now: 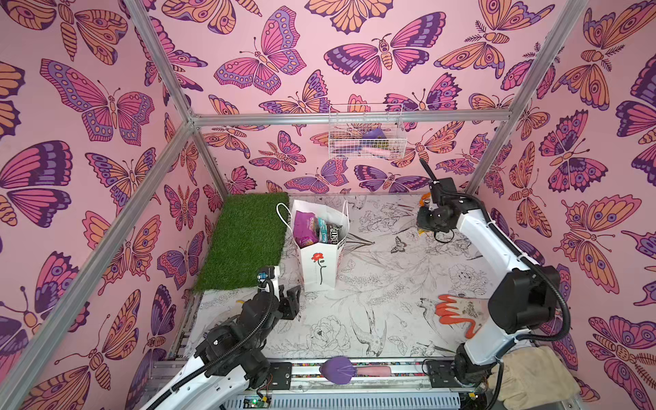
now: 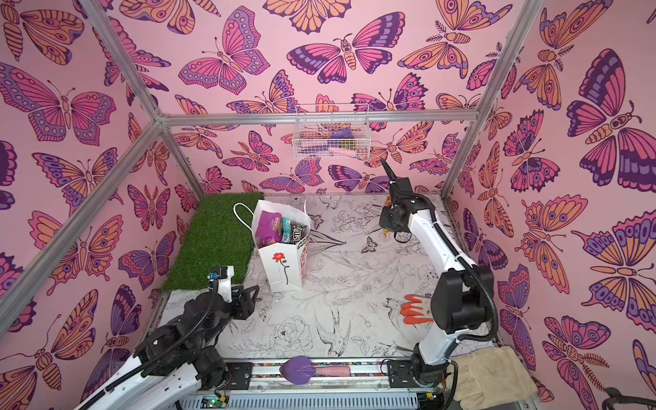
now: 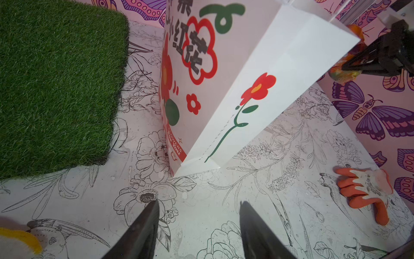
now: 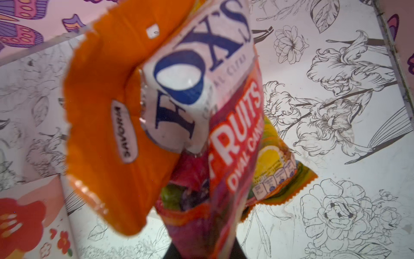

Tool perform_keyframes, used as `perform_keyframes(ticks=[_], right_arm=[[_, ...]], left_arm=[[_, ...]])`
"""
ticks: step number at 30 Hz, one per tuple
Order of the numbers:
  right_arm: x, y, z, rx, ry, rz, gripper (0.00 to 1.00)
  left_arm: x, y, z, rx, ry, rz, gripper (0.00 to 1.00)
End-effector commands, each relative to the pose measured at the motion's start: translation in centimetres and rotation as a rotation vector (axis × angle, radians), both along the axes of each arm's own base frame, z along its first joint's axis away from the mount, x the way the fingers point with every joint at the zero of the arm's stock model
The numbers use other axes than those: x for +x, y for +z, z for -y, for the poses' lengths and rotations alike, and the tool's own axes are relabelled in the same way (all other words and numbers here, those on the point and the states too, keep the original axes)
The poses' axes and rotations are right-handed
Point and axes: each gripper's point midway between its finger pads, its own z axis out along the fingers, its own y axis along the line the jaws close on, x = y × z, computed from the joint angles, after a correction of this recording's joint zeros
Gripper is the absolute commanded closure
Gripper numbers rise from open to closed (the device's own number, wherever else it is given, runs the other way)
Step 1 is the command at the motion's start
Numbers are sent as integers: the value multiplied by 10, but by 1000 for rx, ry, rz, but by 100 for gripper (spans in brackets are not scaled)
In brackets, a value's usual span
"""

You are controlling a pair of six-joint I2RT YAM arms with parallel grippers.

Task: Place the snacks into the paper bag
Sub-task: Pick up the snack from the top-right of the table.

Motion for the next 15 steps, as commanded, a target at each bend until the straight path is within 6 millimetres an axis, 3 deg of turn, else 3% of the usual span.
perform_keyframes(ticks=[1, 5, 15], right_arm=[[-3, 34, -15, 75, 28, 106, 84], [-14, 63, -25, 108, 63, 175, 83], [-34, 102, -43, 174, 132, 264, 83]], left_arm=[[-1, 6, 2, -19, -8, 8, 41], [-1, 3, 2, -21, -4, 1, 41], [0, -2, 3, -13, 0, -10, 41]])
